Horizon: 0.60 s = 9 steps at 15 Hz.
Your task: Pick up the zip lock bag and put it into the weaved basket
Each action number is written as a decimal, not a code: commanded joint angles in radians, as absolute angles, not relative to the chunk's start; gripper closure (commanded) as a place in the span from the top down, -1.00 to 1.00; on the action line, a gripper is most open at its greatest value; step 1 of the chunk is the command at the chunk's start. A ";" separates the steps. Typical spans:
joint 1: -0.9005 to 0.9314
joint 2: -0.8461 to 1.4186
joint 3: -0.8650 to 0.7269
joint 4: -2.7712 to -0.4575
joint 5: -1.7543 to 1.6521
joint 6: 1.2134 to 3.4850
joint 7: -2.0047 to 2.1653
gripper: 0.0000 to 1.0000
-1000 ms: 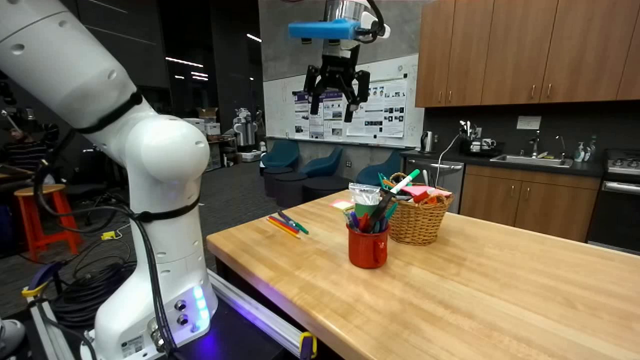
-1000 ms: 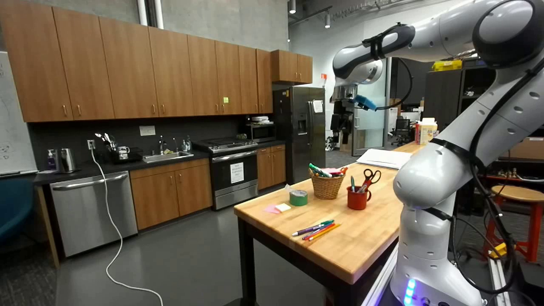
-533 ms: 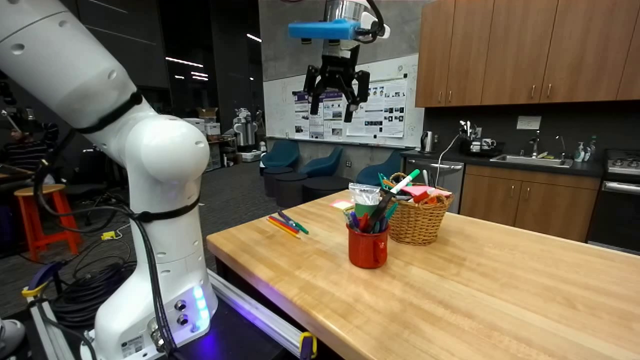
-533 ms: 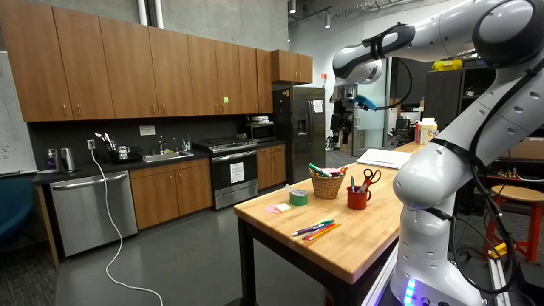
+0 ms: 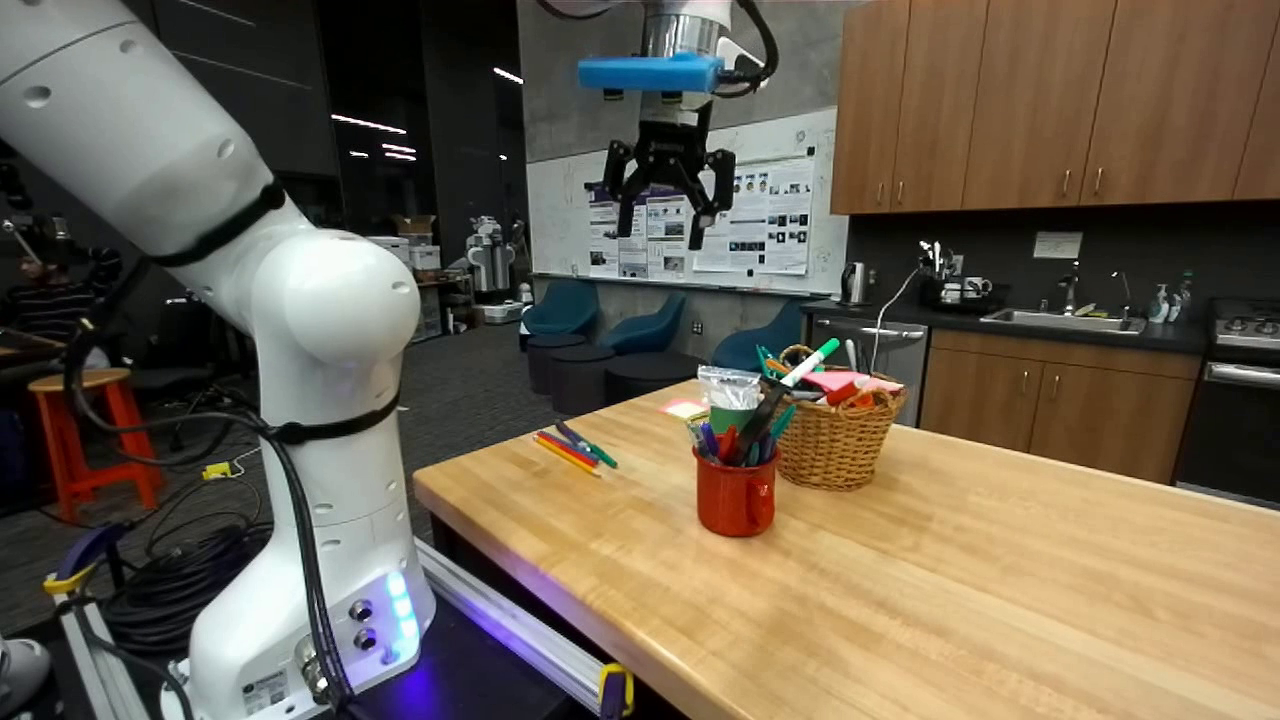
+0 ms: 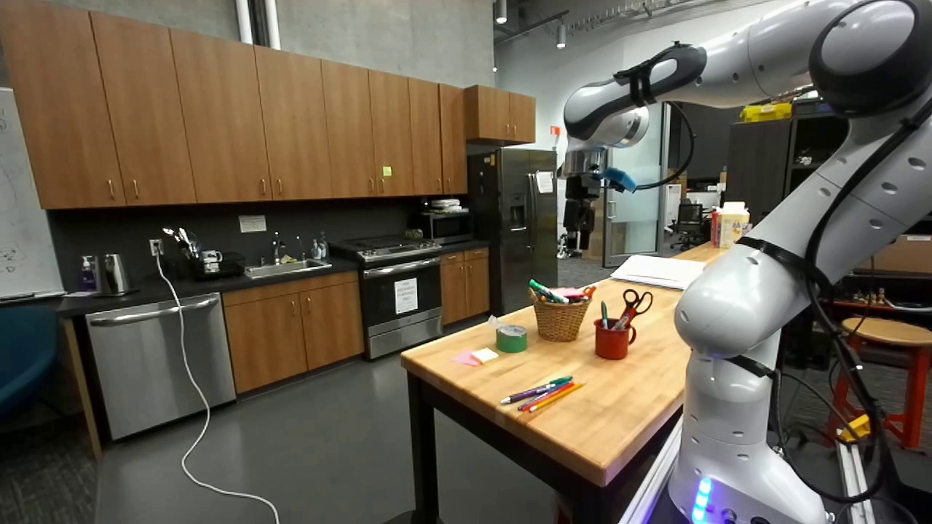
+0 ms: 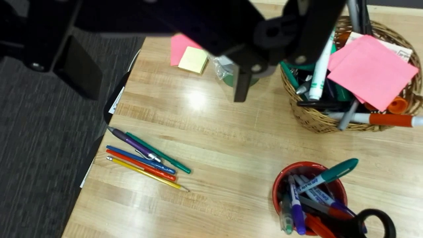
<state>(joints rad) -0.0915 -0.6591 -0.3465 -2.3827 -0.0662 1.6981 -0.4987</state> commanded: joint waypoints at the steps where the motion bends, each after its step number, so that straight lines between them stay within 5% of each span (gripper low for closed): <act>1: -0.068 -0.660 -0.332 -2.418 -0.096 1.764 -0.582 1.00; 9: 0.003 -0.631 -0.289 -2.503 -0.097 1.919 -0.757 1.00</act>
<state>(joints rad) -0.0209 -0.6483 -0.3085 -2.4866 -0.0854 1.8783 -0.6882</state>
